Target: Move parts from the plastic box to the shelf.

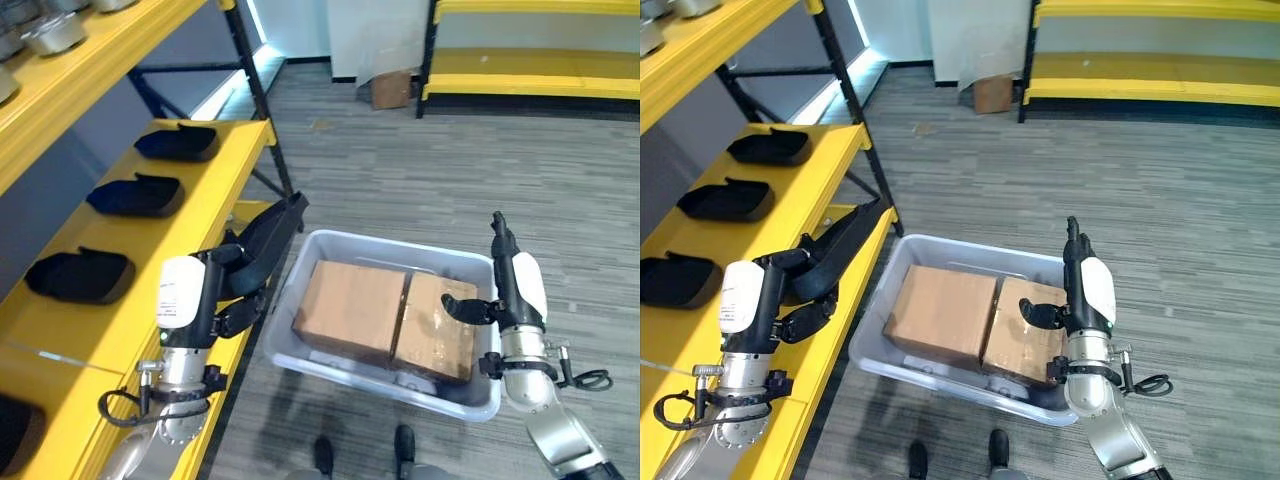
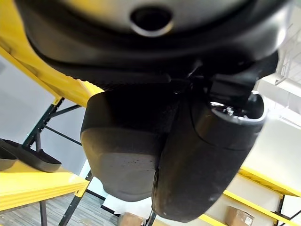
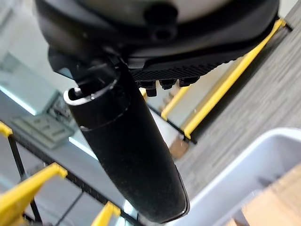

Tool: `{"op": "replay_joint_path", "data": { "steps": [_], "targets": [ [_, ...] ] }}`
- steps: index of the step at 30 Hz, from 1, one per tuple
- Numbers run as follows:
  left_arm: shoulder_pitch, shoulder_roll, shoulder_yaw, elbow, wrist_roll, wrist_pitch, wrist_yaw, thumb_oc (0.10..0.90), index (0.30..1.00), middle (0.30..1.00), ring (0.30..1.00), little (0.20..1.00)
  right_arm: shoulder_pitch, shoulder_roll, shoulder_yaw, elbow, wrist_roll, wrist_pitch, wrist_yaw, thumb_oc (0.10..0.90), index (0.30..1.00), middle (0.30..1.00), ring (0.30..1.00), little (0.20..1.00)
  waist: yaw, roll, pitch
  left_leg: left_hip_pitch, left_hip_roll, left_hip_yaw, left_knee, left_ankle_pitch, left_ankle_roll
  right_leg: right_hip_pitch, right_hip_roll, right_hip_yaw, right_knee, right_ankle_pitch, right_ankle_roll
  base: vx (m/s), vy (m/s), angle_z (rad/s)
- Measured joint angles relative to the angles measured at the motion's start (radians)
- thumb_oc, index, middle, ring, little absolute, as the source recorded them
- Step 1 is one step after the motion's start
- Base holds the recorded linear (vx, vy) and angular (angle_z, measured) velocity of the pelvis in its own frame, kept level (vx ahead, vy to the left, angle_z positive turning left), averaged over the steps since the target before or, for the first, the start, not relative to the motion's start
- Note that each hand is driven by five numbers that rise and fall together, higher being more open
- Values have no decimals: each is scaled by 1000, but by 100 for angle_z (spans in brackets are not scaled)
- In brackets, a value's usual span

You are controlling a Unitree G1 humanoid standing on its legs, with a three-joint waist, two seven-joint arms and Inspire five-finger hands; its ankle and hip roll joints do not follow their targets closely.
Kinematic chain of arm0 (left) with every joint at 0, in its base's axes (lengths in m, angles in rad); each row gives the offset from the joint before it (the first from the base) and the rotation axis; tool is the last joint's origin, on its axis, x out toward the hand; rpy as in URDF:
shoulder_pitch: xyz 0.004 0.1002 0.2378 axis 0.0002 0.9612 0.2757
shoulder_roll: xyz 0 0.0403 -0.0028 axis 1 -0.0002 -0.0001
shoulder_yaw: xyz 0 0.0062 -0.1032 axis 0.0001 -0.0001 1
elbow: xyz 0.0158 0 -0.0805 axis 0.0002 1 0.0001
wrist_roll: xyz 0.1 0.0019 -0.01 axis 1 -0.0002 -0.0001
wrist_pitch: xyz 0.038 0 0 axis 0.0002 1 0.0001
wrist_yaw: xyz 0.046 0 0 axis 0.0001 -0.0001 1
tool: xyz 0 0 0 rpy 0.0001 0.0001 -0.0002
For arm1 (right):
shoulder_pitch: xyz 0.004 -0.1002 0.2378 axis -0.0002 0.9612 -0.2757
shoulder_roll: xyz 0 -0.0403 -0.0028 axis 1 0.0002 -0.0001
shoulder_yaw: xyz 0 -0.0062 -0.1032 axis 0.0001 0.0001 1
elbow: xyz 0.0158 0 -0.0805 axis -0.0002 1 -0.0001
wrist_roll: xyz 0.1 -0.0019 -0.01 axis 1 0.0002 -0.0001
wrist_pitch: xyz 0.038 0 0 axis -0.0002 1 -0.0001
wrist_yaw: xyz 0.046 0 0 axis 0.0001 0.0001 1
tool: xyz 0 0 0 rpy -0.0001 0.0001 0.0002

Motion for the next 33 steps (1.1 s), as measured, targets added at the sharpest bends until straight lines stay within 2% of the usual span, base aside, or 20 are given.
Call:
{"op": "replay_joint_path", "data": {
  "steps": [2,4,6,7,8,9,10,11,12,15,18,21,24,27,28,29,30,31,32,33],
  "targets": [
    [-3,1,0,-2,5,-20,0,400,300,300,300,300,0,0,1,0,0,0,0,900,1000,1000,1000,1000,-5,2,14,-3,5,39,3,9,2,16,-4,-26,0,-1,-7,-138,93,49],
    [-18,8,-23,-8,5,-34,1,400,300,300,300,300,3,-3,3,9,-1,0,-8,900,1000,1000,1000,1000,-19,-6,21,-15,38,168,28,-19,12,31,-16,-75,4,-16,-22,-150,145,66],
    [-43,8,-53,-11,6,-49,1,400,300,300,300,300,3,-15,3,10,-5,-4,-25,900,1000,1000,1000,1000,-32,-23,32,-27,60,268,98,-49,41,21,-51,-103,50,-44,-19,-119,155,49],
    [-48,8,-60,-12,9,-57,1,400,300,300,300,300,1,-19,3,10,-6,-4,-27,900,1000,1000,1000,1000,-32,-34,39,-27,60,272,154,-46,49,14,-70,-100,70,-56,-18,-139,241,23],
    [-57,12,-67,-12,26,-68,1,400,300,300,300,300,1,-19,3,7,-9,-7,-34,900,1000,1000,1000,1000,-41,-58,49,-27,43,270,211,-61,52,10,-112,-99,108,-70,-3,-111,205,17],
    [-73,15,-81,-12,29,-71,1,400,300,300,300,300,1,-21,1,5,-19,-12,-41,900,1000,1000,1000,1000,-56,-77,56,-24,33,270,258,-98,55,12,-150,-105,122,-72,2,-128,241,23],
    [-87,15,-96,-14,30,-72,1,400,300,300,300,300,2,-29,1,-2,-22,-18,-48,900,1000,1000,1000,1000,-63,-79,52,-11,30,271,257,-82,44,10,-164,-101,142,-74,37,-124,241,27],
    [-127,18,-105,-20,31,-86,1,400,300,300,300,300,-1,-40,-8,-2,-34,-45,-65,900,1000,1000,1000,1000,-86,-63,48,31,-3,239,165,-101,19,-13,-177,-80,163,-80,75,-251,455,15],
    [-149,18,-105,-20,31,-88,1,400,300,300,300,300,-3,-34,-9,-2,-36,-47,-70,900,1000,1000,1000,1000,-84,-65,47,37,-11,240,133,-101,20,-20,-181,-74,150,-69,83,-228,428,8],
    [-229,4,-136,-24,25,-83,0,400,300,300,300,300,-20,-11,3,-2,-40,-47,-72,900,1000,1000,1000,1000,-77,-76,45,57,-78,239,41,-71,64,0,-229,-75,75,2,118,-200,320,12],
    [-227,12,-180,-65,23,-96,-8,400,300,300,300,300,-26,16,21,-3,-39,-37,-79,900,1000,1000,1000,1000,-63,-83,42,105,-109,237,-3,-67,70,50,-247,-73,27,39,139,-197,273,3],
    [-224,33,-187,-80,23,-117,-30,400,300,300,300,300,-25,43,17,-3,-38,-19,-79,900,1000,1000,1000,1000,-56,-111,29,105,-105,236,-5,-60,68,53,-242,-72,21,40,140,-142,148,2],
    [-241,46,-223,-82,24,-113,-49,400,300,300,300,300,-22,98,9,-17,-27,17,-79,900,1000,1000,1000,1000,-87,-150,23,89,-94,240,0,-45,67,43,-222,-67,31,59,133,-304,202,-1],
    [-325,52,-322,-75,31,-112,-74,400,300,300,300,300,-21,97,14,-51,-18,28,-82,900,1000,1000,1000,1000,-117,-146,23,81,-69,256,-11,-30,92,-23,-212,-24,137,74,151,-216,59,-1],
    [-349,51,-343,-79,33,-113,-76,400,300,300,300,300,-20,92,16,-34,-18,26,-97,900,1000,1000,1000,1000,-118,-133,23,69,-40,240,-8,-28,104,-95,-178,46,367,-78,164,-244,-18,12],
    [-351,53,-344,-86,32,-115,-76,400,300,300,300,300,-15,88,18,-32,-17,26,-98,900,1000,1000,1000,1000,-119,-132,22,65,-30,229,-2,-23,102,-111,-152,70,460,-135,157,-221,-80,44],
    [-357,54,-338,-96,31,-116,-73,400,300,300,300,300,-4,73,18,-31,-18,8,-101,900,1000,1000,1000,1000,-115,-139,18,45,-29,189,0,12,82,-87,-73,137,499,-238,135,-252,-107,68],
    [-365,52,-333,-97,30,-113,-73,400,300,300,300,300,-2,67,16,-30,-17,-5,-99,900,1000,1000,1000,1000,-121,-140,17,24,-34,158,-2,20,83,-55,-44,170,434,-270,98,-229,-110,70],
    [-367,54,-322,-100,29,-110,-73,400,300,300,300,300,-8,65,16,-30,-18,-13,-95,900,1000,1000,1000,1000,-112,-142,15,8,-42,150,-3,33,76,-20,-44,182,355,-281,69,-168,-85,52],
    [-365,42,-320,-91,28,-105,-72,400,300,300,300,300,-11,61,20,-24,-18,-23,-88,900,1000,1000,1000,1000,-108,-114,10,-15,-32,134,-4,51,62,-19,-23,171,303,-252,47,-152,-81,26]
  ]
}}
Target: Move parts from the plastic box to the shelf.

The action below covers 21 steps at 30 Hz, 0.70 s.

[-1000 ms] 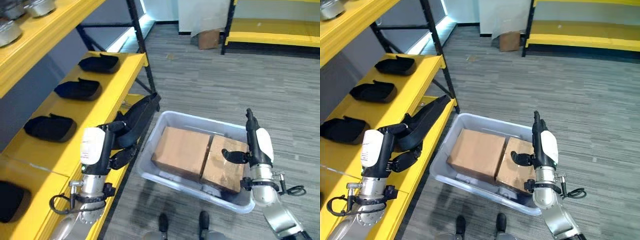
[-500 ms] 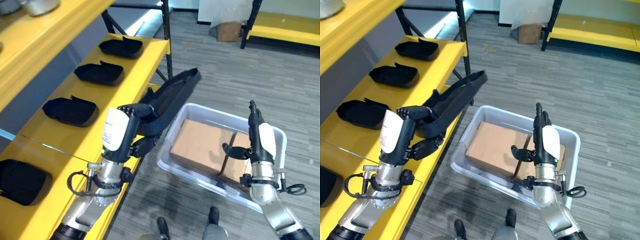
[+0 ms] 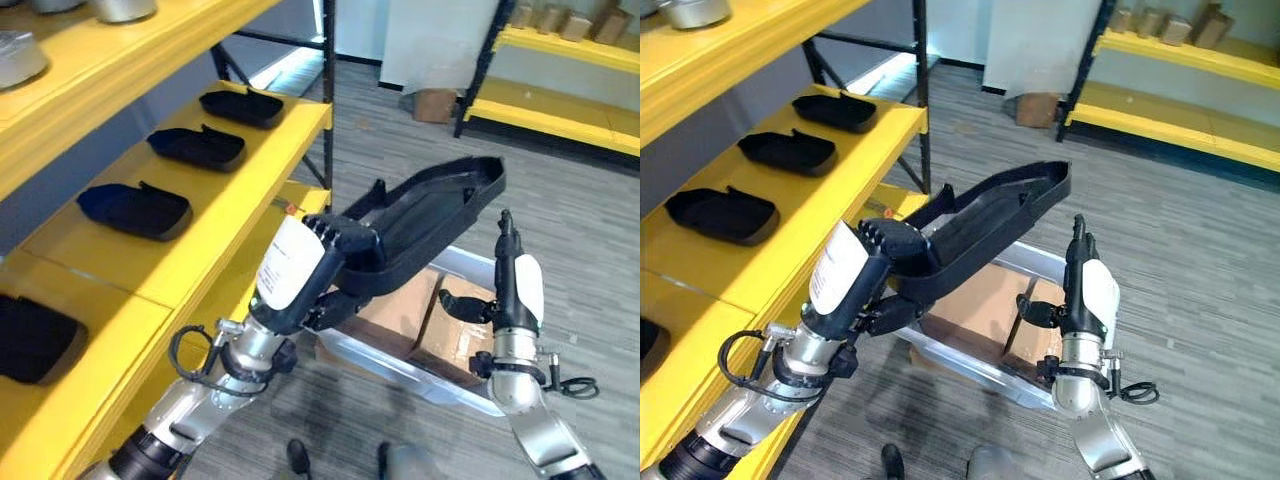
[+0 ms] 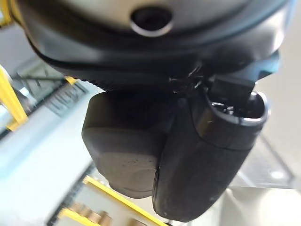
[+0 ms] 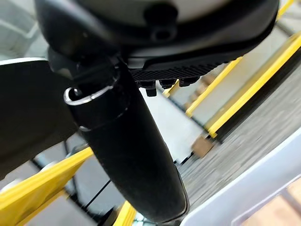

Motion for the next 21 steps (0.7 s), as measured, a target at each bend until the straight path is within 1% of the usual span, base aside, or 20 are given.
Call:
{"op": "replay_joint_path", "data": {
  "steps": [2,4,5,7,8,10,11,12,13,14,15,16,17,18,19,20,21],
  "targets": [
    [17,2,7,9,-1,4,0,400,300,300,300,300,2,-11,37,-2,0,-6,19,900,1000,1000,1000,1000,6,23,-11,-14,18,-27,-9,4,-9,-5,25,-11,-28,25,-17,-139,-88,5],
    [45,1,9,20,-1,7,0,400,300,300,300,300,15,-26,62,-12,0,-25,26,900,1000,1000,1000,1000,7,30,-15,-13,33,-37,-16,15,-22,-3,40,-16,-36,29,-25,-128,-104,-5],
    [71,-1,9,20,-3,7,2,400,300,300,300,300,16,-28,58,-12,0,-39,25,900,1000,1000,1000,1000,0,34,-17,-14,39,-42,-17,18,-29,-3,46,-16,-42,29,-23,-186,-172,-1],
    [115,-5,11,12,-3,13,1,400,300,300,300,300,24,-41,50,-24,0,-48,21,900,1000,1000,1000,1000,0,48,-22,-25,44,-51,-15,30,-44,-3,53,-18,-49,35,-24,-212,-170,6],
    [128,-8,14,6,-3,15,1,400,300,300,300,300,32,-42,43,-33,0,-52,21,900,1000,1000,1000,1000,4,54,-22,-28,45,-56,-16,31,-46,-2,54,-22,-58,38,-25,-138,-68,12],
    [146,-21,18,6,4,29,2,400,300,300,300,300,44,-55,41,-34,0,-65,22,900,1000,1000,1000,1000,28,71,-22,-33,46,-57,-15,38,-39,-4,56,-23,-59,41,-28,-121,-48,5],
    [148,-23,18,6,4,38,3,400,300,300,300,300,46,-62,42,-34,0,-69,24,900,1000,1000,1000,1000,30,78,-22,-39,46,-60,-13,39,-39,-7,56,-24,-58,40,-28,-176,-23,11],
    [154,-23,27,7,5,53,3,400,300,300,300,300,47,-71,44,-34,1,-79,28,900,1000,1000,1000,1000,48,94,-21,-47,44,-64,-13,41,-38,-12,56,-34,-56,39,-28,-170,-10,27],
    [156,-25,30,12,6,55,7,400,300,300,300,300,53,-77,47,-34,0,-86,21,900,1000,1000,1000,1000,47,103,-20,-65,40,-63,-1,55,-39,-8,50,-57,-54,39,-27,-249,-10,71],
    [157,-37,30,19,6,56,10,400,300,300,300,300,61,-89,54,-33,0,-89,18,900,1000,1000,1000,1000,31,114,-20,-93,28,-53,18,71,-30,3,41,-98,-61,38,-29,-139,9,95],
    [156,-41,30,26,7,54,12,400,300,300,300,300,62,-92,64,-26,0,-88,16,900,1000,1000,1000,1000,37,120,-18,-109,20,-49,12,100,-37,13,38,-135,-56,36,-31,-171,41,169],
    [132,-40,26,42,28,44,11,400,300,300,300,300,86,-89,63,-26,-2,-89,-11,900,1000,1000,1000,1000,5,113,-17,-118,7,-10,-26,133,-142,44,0,-219,-98,40,-54,-109,128,188],
    [128,-33,30,40,44,37,18,400,300,300,300,300,91,-97,64,-18,-3,-88,-15,900,1000,1000,1000,1000,3,102,-11,-112,16,158,4,-4,-84,70,-21,-292,-140,59,-65,-146,168,171],
    [133,-18,31,37,45,37,36,400,300,300,300,300,88,-93,62,-18,-4,-86,-15,900,1000,1000,1000,1000,30,78,-12,-95,20,256,69,-50,-17,80,-58,-305,-148,70,-61,-104,206,118],
    [130,11,31,34,47,37,51,400,300,300,300,300,81,-94,62,-21,-5,-87,-16,900,1000,1000,1000,1000,25,31,-7,-70,35,326,143,-82,-12,105,-97,-332,-175,86,-53,-63,196,88],
    [125,27,32,34,51,37,55,400,300,300,300,300,74,-107,60,-25,-5,-87,-20,900,1000,1000,1000,1000,17,20,-5,-35,49,337,164,-92,-15,123,-124,-352,-174,88,-51,-32,160,104],
    [128,28,32,34,65,39,67,400,300,300,300,300,69,-125,54,-31,-5,-88,-23,900,1000,1000,1000,1000,5,11,-1,14,71,325,155,-88,-15,134,-138,-350,-161,88,-51,-14,184,95]
  ]
}}
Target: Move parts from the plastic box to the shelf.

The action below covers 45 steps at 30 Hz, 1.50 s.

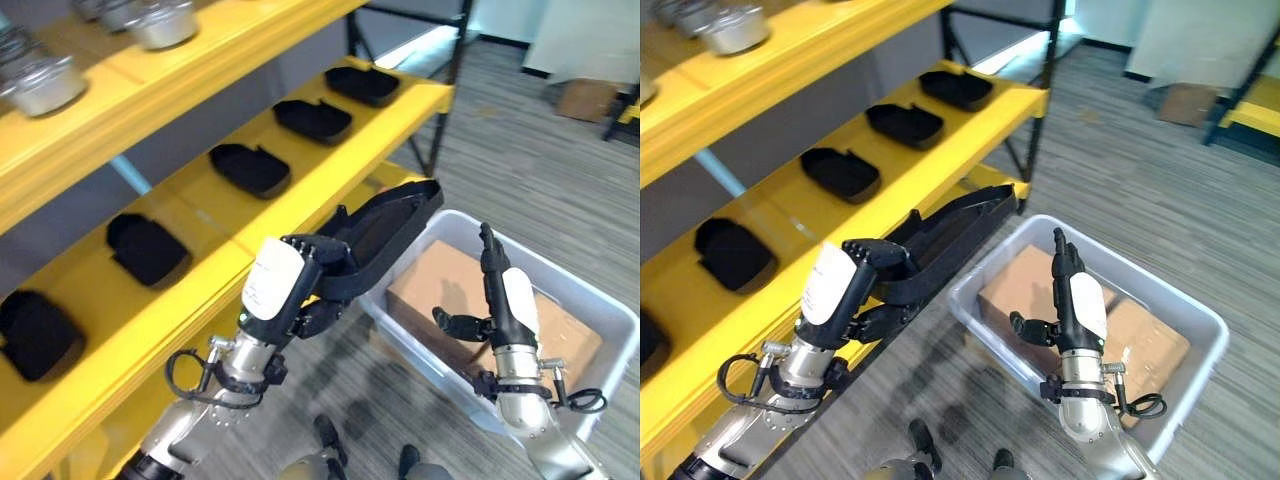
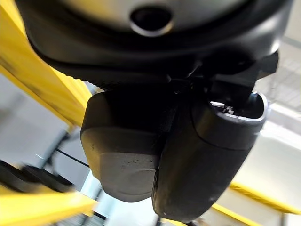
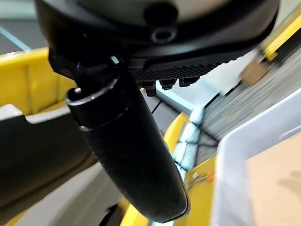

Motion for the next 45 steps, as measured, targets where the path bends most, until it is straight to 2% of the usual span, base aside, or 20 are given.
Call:
{"op": "replay_joint_path", "data": {
  "steps": [1,2,3,4,5,6,8,12,21,27,29,30,32,33,34,35,37,38,39,45],
  "targets": [
    [3,-2,-2,-6,22,1,12,400,300,300,300,300,-11,-17,-16,0,0,-1,-8,900,1000,1000,1000,1000,-10,27,-10,83,29,-25,-36,132,37,-1,-4,9,45,-8,12,-78,303,57],
    [2,-9,-2,-12,22,3,27,400,300,300,300,300,-34,-21,-21,5,0,-3,-17,900,1000,1000,1000,1000,-13,46,-1,114,31,-71,-93,145,24,-66,-22,25,153,-33,24,-85,437,27],
    [0,-10,-2,-11,23,3,41,400,300,300,300,300,-46,-15,-20,9,-1,-8,-18,900,1000,1000,1000,1000,-13,50,-3,114,29,-91,-111,144,27,-107,-10,63,180,-62,31,-93,453,-6],
    [-14,28,14,-14,27,7,70,400,300,300,300,300,-69,-2,-5,13,0,-29,-16,900,1000,1000,1000,1000,-1,-4,-5,118,-2,-160,-138,137,32,-125,5,150,-3,68,-3,-45,400,-9],
    [-18,22,29,-3,47,23,85,400,300,300,300,300,-91,-1,1,19,0,-43,-16,900,1000,1000,1000,1000,5,-5,-4,115,-7,-221,-131,100,12,-128,8,170,-6,103,47,-55,389,-15],
    [-18,24,36,1,53,37,88,400,300,300,300,300,-99,12,3,20,0,-50,-17,900,1000,1000,1000,1000,5,-6,-4,112,-5,-239,-118,75,-14,-128,6,176,-5,106,51,-58,386,-10],
    [-37,21,38,2,92,47,87,400,300,300,300,300,-100,19,5,19,1,-61,-23,900,1000,1000,1000,1000,-10,17,-9,131,-15,-240,-159,24,-47,-106,-6,145,-21,120,80,-53,474,32],
    [-31,22,37,-1,102,49,93,400,300,300,300,300,-100,56,8,20,0,-61,-23,900,1000,1000,1000,1000,24,20,-9,139,-63,-250,-174,-9,-35,-62,-50,107,-60,154,118,-39,294,41],
    [58,79,87,-45,145,66,164,400,300,300,300,300,-100,82,29,8,0,-37,-14,900,1000,1000,1000,1000,105,-4,-26,97,-101,-296,-174,0,-4,-32,-88,46,-97,181,135,-69,212,25],
    [59,85,88,-42,188,60,201,400,300,300,300,300,-100,103,30,9,0,-29,-24,900,1000,1000,1000,1000,103,-14,-34,77,-110,-356,-161,12,-7,-31,-109,14,-47,188,130,-53,144,31],
    [44,72,86,-28,212,55,203,400,300,300,300,300,-95,95,27,8,-10,-24,-44,900,1000,1000,1000,1000,89,-6,-33,56,-119,-410,-144,3,9,-34,-112,59,14,187,123,-27,61,88],
    [31,64,84,-22,218,42,203,400,300,300,300,300,-80,81,26,7,-19,-18,-68,900,1000,1000,1000,1000,50,11,-39,61,-100,-488,-161,16,38,-94,-77,215,157,71,141,-27,51,134],
    [30,79,95,-27,213,49,222,400,300,300,300,300,-75,79,28,3,-22,-34,-68,900,1000,1000,1000,1000,72,-1,-46,64,-90,-504,-172,25,40,-141,26,295,215,-13,137,-20,39,71],
    [31,92,102,-29,213,49,222,400,300,300,300,300,-73,80,28,-1,-22,-39,-68,900,1000,1000,1000,1000,74,-13,-52,62,-97,-507,-172,28,35,-147,55,302,206,-13,130,-1,9,18],
    [41,102,115,-33,214,53,222,400,300,300,300,300,-78,77,28,-5,-23,-47,-64,900,1000,1000,1000,1000,84,-27,-60,61,-112,-503,-172,27,31,-152,74,259,175,-37,76,8,-10,7],
    [57,90,119,-37,214,68,224,400,300,300,300,300,-83,68,23,-14,-28,-52,-63,900,1000,1000,1000,1000,83,-13,-61,58,-110,-503,-172,26,29,-138,86,264,140,-30,62,0,0,0],
    [48,85,114,-33,215,85,228,400,300,300,300,300,-74,61,17,-17,-39,-55,-55,900,1000,1000,1000,1000,63,5,-67,31,-106,-531,-162,41,13,-121,120,317,95,-4,57,-35,-17,29],
    [28,82,100,-21,216,91,227,400,300,300,300,300,-55,58,7,-13,-39,-65,-52,900,1000,1000,1000,1000,24,5,-70,21,-111,-573,-152,43,12,-111,143,413,114,-44,65,-26,-37,90],
    [13,79,99,-16,216,99,228,400,300,300,300,300,-44,54,-2,-10,-39,-69,-51,900,1000,1000,1000,1000,7,0,-70,17,-114,-599,-156,50,4,-101,148,437,102,-59,60,-22,-67,73],
    [18,59,99,-9,216,112,237,400,300,300,300,300,-43,51,-7,59,-39,-98,-46,900,1000,1000,1000,1000,25,23,-70,0,-79,-612,-152,53,-2,-65,182,409,15,-24,41,48,-80,15]
  ]
}}
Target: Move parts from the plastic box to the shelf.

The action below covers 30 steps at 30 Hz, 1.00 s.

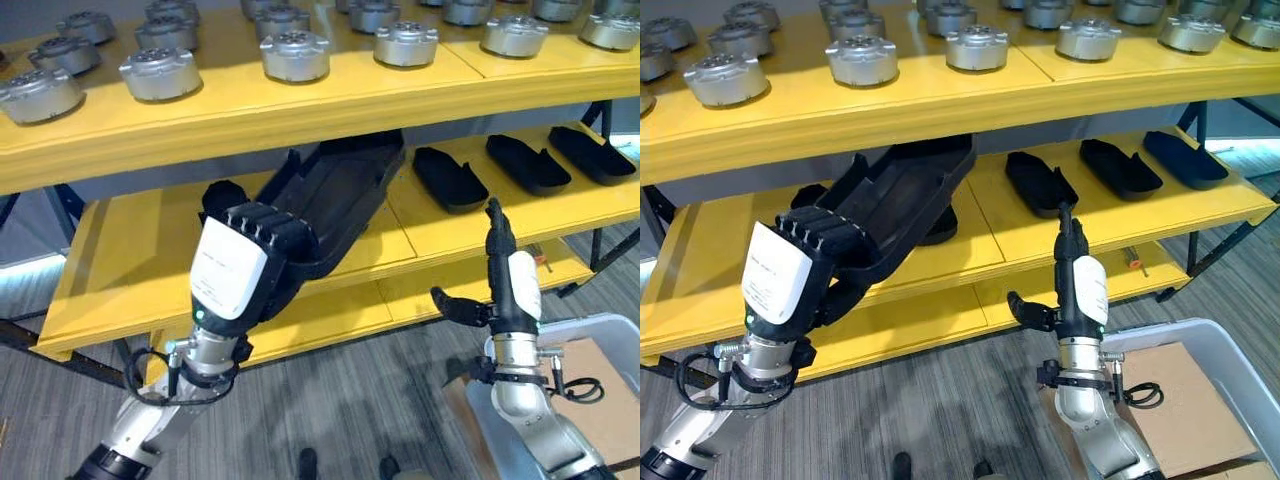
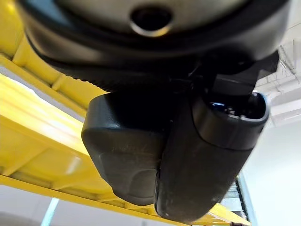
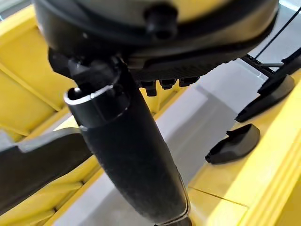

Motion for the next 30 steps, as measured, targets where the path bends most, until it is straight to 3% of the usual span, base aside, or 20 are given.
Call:
{"op": "replay_joint_path", "data": {
  "steps": [5,8,10,11,12,14,18,19,20,21,22,23,24,25,26,27,28,29,30],
  "targets": [
    [45,-11,14,0,-2,14,5,400,300,300,300,300,16,-1,-9,-30,0,-20,-2,900,1000,1000,1000,1000,0,25,1,-8,-5,13,6,3,-4,3,-4,-5,-11,1,-1,25,-23,7],
    [35,-68,14,2,-1,-4,7,400,300,300,300,300,62,-25,-38,-46,-1,-20,-48,900,1000,1000,1000,1000,-36,45,4,-72,-28,108,45,22,-5,13,-16,-65,-19,-11,-3,-40,75,84],
    [36,-77,9,-2,0,4,23,400,300,300,300,300,59,-33,-36,-43,-1,-11,-58,900,1000,1000,1000,1000,-21,53,11,-69,-14,123,18,37,-5,5,-23,-86,-4,-11,-21,24,158,48],
    [36,-71,4,-5,1,13,29,400,300,300,300,300,53,-32,-32,-41,-2,-13,-58,900,1000,1000,1000,1000,-12,56,12,-68,-11,128,16,14,-5,2,-14,-83,6,-20,-21,46,248,4],
    [35,-51,2,-5,8,39,32,400,300,300,300,300,49,-30,-25,-35,-15,-22,-58,900,1000,1000,1000,1000,-8,26,29,-66,-13,134,58,-26,1,3,-46,-77,14,-28,-38,63,333,-24],
    [32,-3,-14,-8,4,81,34,400,300,300,300,300,48,-35,-23,-40,-17,-30,-59,900,1000,1000,1000,1000,-1,-6,43,-50,-14,91,110,-68,36,9,-78,-40,38,-31,-26,40,267,-40],
    [-19,11,-46,23,9,92,29,400,300,300,300,300,59,-76,-101,-40,-9,-37,-75,900,1000,1000,1000,1000,-52,-33,58,-53,126,79,155,-113,-45,33,-150,-35,34,-29,13,60,390,-7],
    [-28,13,-48,25,9,95,30,400,300,300,300,300,57,-79,-120,-44,-8,-37,-86,900,1000,1000,1000,1000,-57,-30,59,-56,143,86,144,-110,-49,39,-168,-34,31,-24,22,50,421,4],
    [-39,13,-62,33,6,100,32,400,300,300,300,300,55,-100,-131,-47,-7,-37,-108,900,1000,1000,1000,1000,-63,-25,59,-52,141,93,112,-66,-43,51,-177,-35,21,-18,42,51,294,-2],
    [-44,14,-67,34,7,103,32,400,300,300,300,300,50,-128,-136,-47,-9,-39,-120,900,1000,1000,1000,1000,-64,-3,59,-40,137,98,98,-6,-40,61,-181,-34,14,-13,69,75,389,3],
    [-50,19,-68,43,9,102,33,400,300,300,300,300,49,-108,-140,-46,-9,-40,-134,900,1000,1000,1000,1000,-64,-21,60,-10,106,113,70,-26,-108,81,-221,-35,3,2,106,80,355,8],
    [-52,17,-68,48,9,103,33,400,300,300,300,300,47,-90,-139,-49,-9,-40,-143,900,1000,1000,1000,1000,-62,-34,60,-4,79,118,55,-21,-102,81,-248,-39,2,20,113,90,391,27],
    [-51,14,-71,60,8,110,33,400,300,300,300,300,43,-66,-132,-58,-10,-40,-151,900,1000,1000,1000,1000,-54,-39,61,16,30,113,10,1,-68,76,-291,-65,15,78,111,80,413,30],
    [-48,13,-71,61,7,110,33,400,300,300,300,300,46,-57,-131,-64,-17,-34,-150,900,1000,1000,1000,1000,-45,-34,63,29,12,111,-9,10,-47,70,-309,-75,31,111,121,78,442,30],
    [-48,12,-71,61,6,108,33,400,300,300,300,300,50,-53,-131,-67,-18,-30,-151,900,1000,1000,1000,1000,-35,-29,65,39,8,97,-19,11,-37,64,-311,-78,44,100,135,53,346,29],
    [-47,8,-70,61,6,107,38,400,300,300,300,300,55,-43,-131,-67,-21,-28,-150,900,1000,1000,1000,1000,-29,-25,66,39,2,92,-21,9,-17,76,-284,-64,9,56,159,46,271,22],
    [-47,7,-68,61,5,106,46,400,300,300,300,300,53,-33,-131,-68,-22,-25,-147,900,1000,1000,1000,1000,-12,-24,66,37,-2,91,-21,5,-5,75,-254,-53,-35,49,151,56,350,32],
    [-48,24,-52,59,6,100,52,400,300,300,300,300,48,-6,-131,-78,-23,-21,-144,900,1000,1000,1000,1000,2,-56,62,32,-43,92,-22,-3,6,76,-215,-65,-97,62,129,43,311,24],
    [-40,16,-52,61,6,101,54,400,300,300,300,300,42,-6,-132,-78,-26,-19,-144,900,1000,1000,1000,1000,0,-49,62,32,-57,91,-22,-4,9,83,-234,-72,-99,71,128,64,332,20]
  ]
}}
